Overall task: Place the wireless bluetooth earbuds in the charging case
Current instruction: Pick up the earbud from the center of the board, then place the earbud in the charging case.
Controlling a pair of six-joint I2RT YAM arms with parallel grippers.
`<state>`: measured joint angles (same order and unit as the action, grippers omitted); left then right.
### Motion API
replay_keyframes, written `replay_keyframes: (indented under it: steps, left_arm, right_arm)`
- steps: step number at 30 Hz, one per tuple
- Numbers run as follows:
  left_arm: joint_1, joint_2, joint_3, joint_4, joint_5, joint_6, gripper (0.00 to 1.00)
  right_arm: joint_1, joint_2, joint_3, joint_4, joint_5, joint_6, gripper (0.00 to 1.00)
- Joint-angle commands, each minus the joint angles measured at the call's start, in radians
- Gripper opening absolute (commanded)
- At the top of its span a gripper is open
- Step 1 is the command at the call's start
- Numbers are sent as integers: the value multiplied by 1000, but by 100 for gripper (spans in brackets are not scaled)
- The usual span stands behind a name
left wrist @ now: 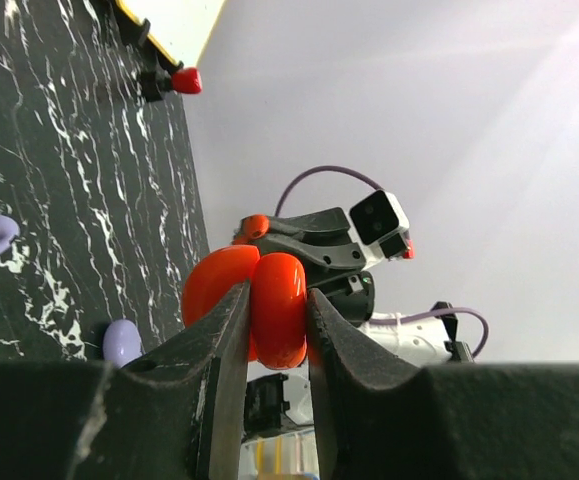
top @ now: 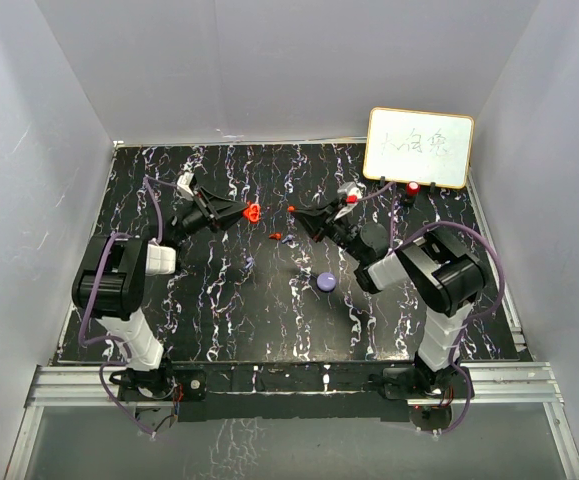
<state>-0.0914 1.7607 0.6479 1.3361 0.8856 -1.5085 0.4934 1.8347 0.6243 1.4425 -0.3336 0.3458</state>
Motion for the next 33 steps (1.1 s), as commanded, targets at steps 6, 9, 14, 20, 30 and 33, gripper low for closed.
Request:
replay_keyframes:
  steps: [6, 9, 14, 20, 30, 33]
  left_arm:
    - [-58, 83, 57, 224, 43, -163, 0]
    - [-73, 102, 63, 256, 42, -200, 0]
    - [-84, 123, 73, 288, 25, -253, 0]
    - [-99, 177, 101, 389, -11, -359, 0]
    - [-120, 218, 155, 449, -33, -430, 0]
    - [-124, 214, 171, 449, -33, -440, 0]
  right_arm:
    - [-1, 43, 62, 376, -201, -12, 0]
    - [-1, 38, 82, 376, -222, -20, 0]
    - [-1, 24, 106, 376, -248, -15, 0]
    - [0, 17, 129, 377, -254, -5, 0]
    - [3, 23, 178, 377, -272, 26, 0]
    - [6, 31, 190, 376, -270, 31, 0]
